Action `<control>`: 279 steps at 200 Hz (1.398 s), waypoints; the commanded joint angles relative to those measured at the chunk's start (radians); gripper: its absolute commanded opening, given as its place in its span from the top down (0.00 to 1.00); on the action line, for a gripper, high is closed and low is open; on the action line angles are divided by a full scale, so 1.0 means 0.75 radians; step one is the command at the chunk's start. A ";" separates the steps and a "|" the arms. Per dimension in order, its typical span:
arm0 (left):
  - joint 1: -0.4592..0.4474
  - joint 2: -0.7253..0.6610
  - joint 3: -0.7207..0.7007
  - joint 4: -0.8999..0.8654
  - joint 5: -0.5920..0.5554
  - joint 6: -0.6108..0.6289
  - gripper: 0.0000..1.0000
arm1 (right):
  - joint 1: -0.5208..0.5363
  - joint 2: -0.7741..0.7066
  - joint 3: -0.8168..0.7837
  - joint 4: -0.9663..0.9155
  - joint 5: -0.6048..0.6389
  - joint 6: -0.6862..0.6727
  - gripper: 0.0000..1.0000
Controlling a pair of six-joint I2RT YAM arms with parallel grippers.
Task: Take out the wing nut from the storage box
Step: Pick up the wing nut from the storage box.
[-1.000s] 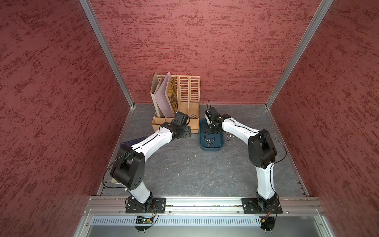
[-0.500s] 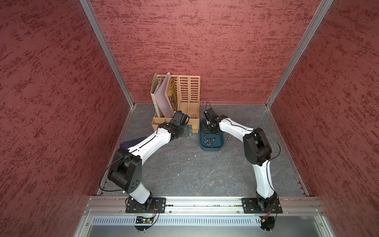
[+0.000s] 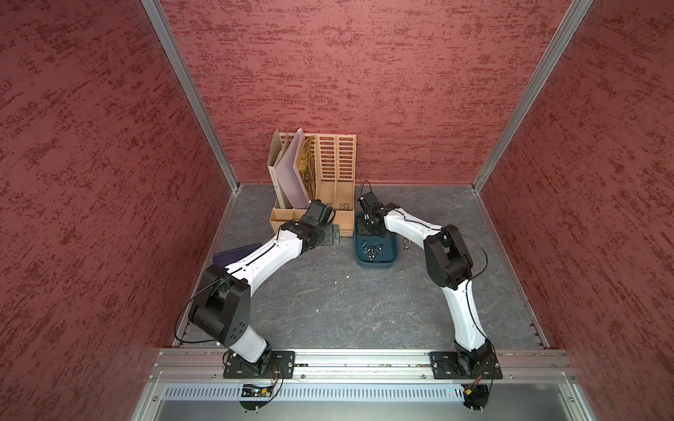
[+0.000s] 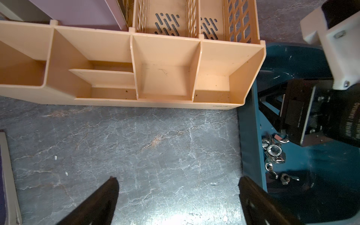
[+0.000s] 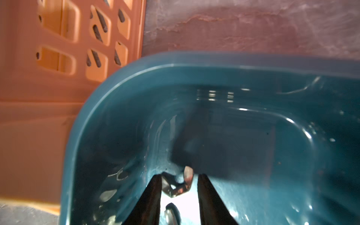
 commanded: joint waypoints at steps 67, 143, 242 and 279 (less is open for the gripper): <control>0.012 -0.036 -0.031 0.033 -0.013 -0.018 0.00 | 0.007 0.045 0.025 -0.042 0.050 0.009 0.72; 0.012 -0.040 -0.041 0.043 -0.013 -0.025 0.00 | 0.002 0.030 0.003 -0.036 0.056 0.001 0.85; 0.010 -0.039 -0.033 0.045 -0.009 -0.025 0.00 | -0.002 -0.097 -0.057 0.010 0.036 -0.051 0.94; 0.006 -0.028 -0.017 0.043 -0.002 -0.019 0.00 | -0.002 -0.205 -0.094 0.020 0.038 -0.071 0.95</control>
